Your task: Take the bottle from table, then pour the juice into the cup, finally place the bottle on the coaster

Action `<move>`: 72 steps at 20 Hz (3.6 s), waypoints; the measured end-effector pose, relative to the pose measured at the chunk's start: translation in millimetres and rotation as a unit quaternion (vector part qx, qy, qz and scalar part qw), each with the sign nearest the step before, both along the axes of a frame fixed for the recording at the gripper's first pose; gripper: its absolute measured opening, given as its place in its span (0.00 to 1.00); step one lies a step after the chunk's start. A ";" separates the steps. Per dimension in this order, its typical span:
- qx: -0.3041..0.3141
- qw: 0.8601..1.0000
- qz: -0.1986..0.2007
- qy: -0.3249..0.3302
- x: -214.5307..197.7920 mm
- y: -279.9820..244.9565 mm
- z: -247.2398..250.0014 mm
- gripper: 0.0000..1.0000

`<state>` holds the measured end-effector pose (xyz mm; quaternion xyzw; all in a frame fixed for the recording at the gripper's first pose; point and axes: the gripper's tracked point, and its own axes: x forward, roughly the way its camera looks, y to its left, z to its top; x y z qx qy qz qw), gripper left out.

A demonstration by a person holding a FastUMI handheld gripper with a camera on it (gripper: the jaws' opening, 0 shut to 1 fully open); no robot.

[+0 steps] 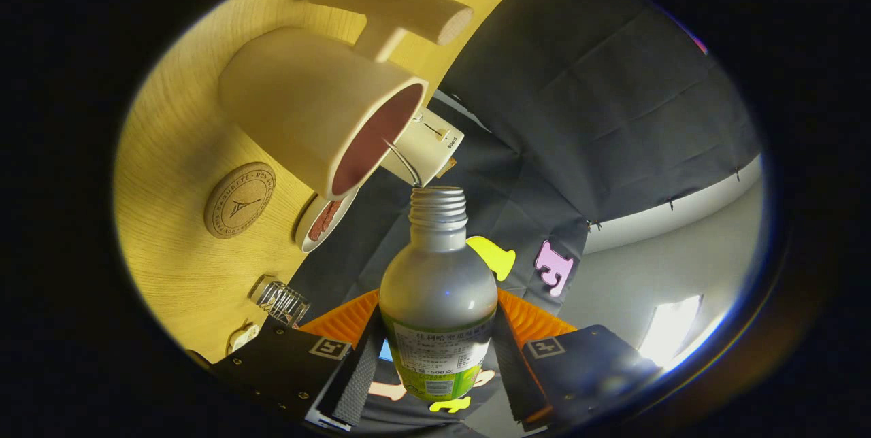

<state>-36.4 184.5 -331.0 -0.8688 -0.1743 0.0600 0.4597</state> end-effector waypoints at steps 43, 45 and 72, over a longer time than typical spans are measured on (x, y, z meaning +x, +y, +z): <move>0.106 0.990 -0.034 0.088 7.2 -2.9 -16.2 0.79; 0.121 0.987 -0.039 0.096 6.5 -7.0 -17.1 0.79; 0.582 0.747 -0.114 0.301 22.6 -40.2 -20.2 0.79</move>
